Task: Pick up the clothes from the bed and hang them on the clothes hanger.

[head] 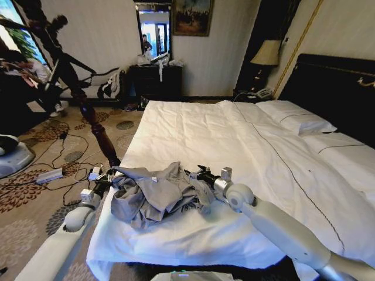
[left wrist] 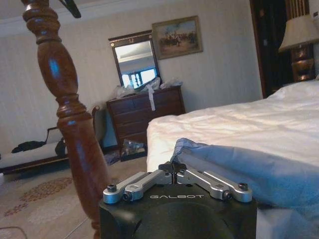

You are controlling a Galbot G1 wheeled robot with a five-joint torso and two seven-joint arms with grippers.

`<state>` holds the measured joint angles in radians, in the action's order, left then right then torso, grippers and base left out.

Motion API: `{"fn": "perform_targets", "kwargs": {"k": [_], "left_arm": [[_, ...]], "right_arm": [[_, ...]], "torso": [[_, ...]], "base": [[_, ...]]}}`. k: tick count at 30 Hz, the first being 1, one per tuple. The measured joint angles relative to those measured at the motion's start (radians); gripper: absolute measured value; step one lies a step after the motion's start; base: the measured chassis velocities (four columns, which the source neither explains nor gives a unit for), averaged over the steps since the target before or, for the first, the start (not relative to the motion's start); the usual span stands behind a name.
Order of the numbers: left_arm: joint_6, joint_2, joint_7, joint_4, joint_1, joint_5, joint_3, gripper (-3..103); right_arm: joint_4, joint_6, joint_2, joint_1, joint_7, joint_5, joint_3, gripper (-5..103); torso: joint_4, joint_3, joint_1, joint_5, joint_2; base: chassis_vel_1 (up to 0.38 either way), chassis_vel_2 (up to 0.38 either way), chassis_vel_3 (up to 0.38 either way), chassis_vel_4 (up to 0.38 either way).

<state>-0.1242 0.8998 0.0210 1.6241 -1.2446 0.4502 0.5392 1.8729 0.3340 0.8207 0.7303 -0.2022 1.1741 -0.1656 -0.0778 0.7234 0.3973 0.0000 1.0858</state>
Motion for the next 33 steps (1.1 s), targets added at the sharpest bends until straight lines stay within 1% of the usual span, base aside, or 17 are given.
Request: {"fn": "perform_targets", "kwargs": {"k": [2, 3, 4, 7, 8, 10, 12, 13, 15, 16, 17, 18, 20, 21, 26, 29, 33], "left_arm": [[0.000, 0.004, 0.000, 0.016, -0.006, 0.001, -0.002, 0], [0.000, 0.005, 0.000, 0.024, -0.010, 0.001, -0.002, 0], [0.000, 0.005, 0.000, 0.024, -0.010, 0.001, -0.002, 0], [0.001, 0.005, 0.000, 0.052, -0.031, 0.002, 0.004, 0], [0.001, 0.005, 0.000, 0.052, -0.031, 0.002, 0.004, 0], [0.002, 0.000, 0.000, 0.071, -0.046, 0.005, 0.012, 0], [0.003, -0.004, 0.000, 0.093, -0.062, 0.008, 0.021, 0], [0.003, -0.004, 0.000, 0.093, -0.062, 0.008, 0.021, 0], [0.005, -0.007, 0.000, 0.117, -0.078, 0.012, 0.029, 0], [0.005, -0.008, -0.001, 0.123, -0.083, 0.014, 0.033, 0], [0.005, -0.008, -0.001, 0.123, -0.083, 0.014, 0.033, 0], [0.006, -0.011, -0.001, 0.132, -0.090, 0.015, 0.038, 0], [0.006, -0.015, -0.001, 0.141, -0.097, 0.016, 0.042, 0], [0.006, -0.017, -0.001, 0.143, -0.098, 0.017, 0.043, 0], [0.006, -0.022, -0.001, 0.146, -0.096, 0.019, 0.041, 0], [0.006, -0.022, -0.001, 0.145, -0.091, 0.019, 0.037, 0], [0.006, -0.021, -0.001, 0.133, -0.081, 0.020, 0.030, 0]], "right_arm": [[-0.027, 0.006, 0.016, -0.025, 0.010, 0.033, -0.017, 100], [-0.048, 0.009, 0.030, -0.044, 0.017, 0.069, -0.026, 100], [-0.048, 0.009, 0.030, -0.044, 0.017, 0.069, -0.026, 100], [-0.107, 0.053, 0.081, -0.099, 0.000, 0.242, -0.033, 100], [-0.107, 0.053, 0.081, -0.099, 0.000, 0.242, -0.033, 100], [-0.153, 0.075, 0.110, -0.128, -0.019, 0.311, -0.039, 100], [-0.198, 0.112, 0.137, -0.146, -0.067, 0.355, -0.042, 100], [-0.198, 0.112, 0.137, -0.146, -0.067, 0.355, -0.042, 100], [-0.234, 0.173, 0.163, -0.155, -0.147, 0.399, -0.039, 100], [-0.245, 0.192, 0.173, -0.157, -0.174, 0.412, -0.036, 100], [-0.245, 0.192, 0.173, -0.157, -0.174, 0.412, -0.036, 100], [-0.264, 0.222, 0.188, -0.161, -0.209, 0.426, -0.030, 100], [-0.296, 0.255, 0.213, -0.165, -0.240, 0.429, -0.023, 100], [-0.314, 0.260, 0.226, -0.167, -0.248, 0.419, -0.020, 100], [-0.362, 0.263, 0.254, -0.166, -0.264, 0.374, -0.010, 100], [-0.367, 0.268, 0.256, -0.159, -0.269, 0.375, -0.003, 100], [-0.367, 0.274, 0.258, -0.147, -0.269, 0.402, 0.014, 100]], "torso": [[-0.0002, 0.000, 0.000, 0.0000, 0.000], [-0.0001, 0.000, 0.000, 0.0000, 0.000], [-0.0001, 0.000, 0.000, 0.0000, 0.000], [0.0000, 0.000, 0.000, -0.0001, 0.000], [0.0000, 0.000, 0.000, -0.0001, 0.000], [0.0003, 0.000, 0.000, -0.0002, 0.000], [0.0002, 0.000, 0.000, 0.0000, 0.000], [0.0002, 0.000, 0.000, 0.0000, 0.000], [-0.0001, 0.000, 0.000, 0.0001, 0.000], [-0.0002, 0.000, 0.000, 0.0000, 0.000], [-0.0002, 0.000, 0.000, 0.0000, 0.000], [-0.0001, 0.000, 0.000, 0.0000, 0.000], [0.0000, 0.000, 0.000, -0.0001, 0.000], [0.0001, 0.000, 0.000, -0.0001, 0.000], [0.0001, 0.000, 0.000, 0.0000, 0.000], [0.0000, 0.000, 0.000, 0.0000, 0.000], [-0.0003, 0.000, 0.000, 0.0000, 0.000]], "base": [[0.000, 0.000, 0.000, 0.000], [0.000, 0.000, 0.000, 0.000], [0.000, 0.000, 0.000, 0.000], [0.000, 0.000, 0.000, 0.000], [0.000, 0.000, 0.000, 0.000], [0.000, 0.000, 0.000, 0.000], [0.000, 0.000, 0.000, 0.000], [0.000, 0.000, 0.000, 0.000], [0.000, 0.000, 0.000, 0.000], [0.000, 0.000, 0.000, 0.000], [0.000, 0.000, 0.000, 0.000], [0.000, 0.000, 0.000, 0.000], [0.000, 0.000, 0.000, 0.000], [0.000, 0.000, 0.000, 0.000], [0.000, 0.000, 0.000, 0.000], [0.000, 0.000, 0.000, 0.000], [0.000, 0.000, 0.000, 0.000]]}}
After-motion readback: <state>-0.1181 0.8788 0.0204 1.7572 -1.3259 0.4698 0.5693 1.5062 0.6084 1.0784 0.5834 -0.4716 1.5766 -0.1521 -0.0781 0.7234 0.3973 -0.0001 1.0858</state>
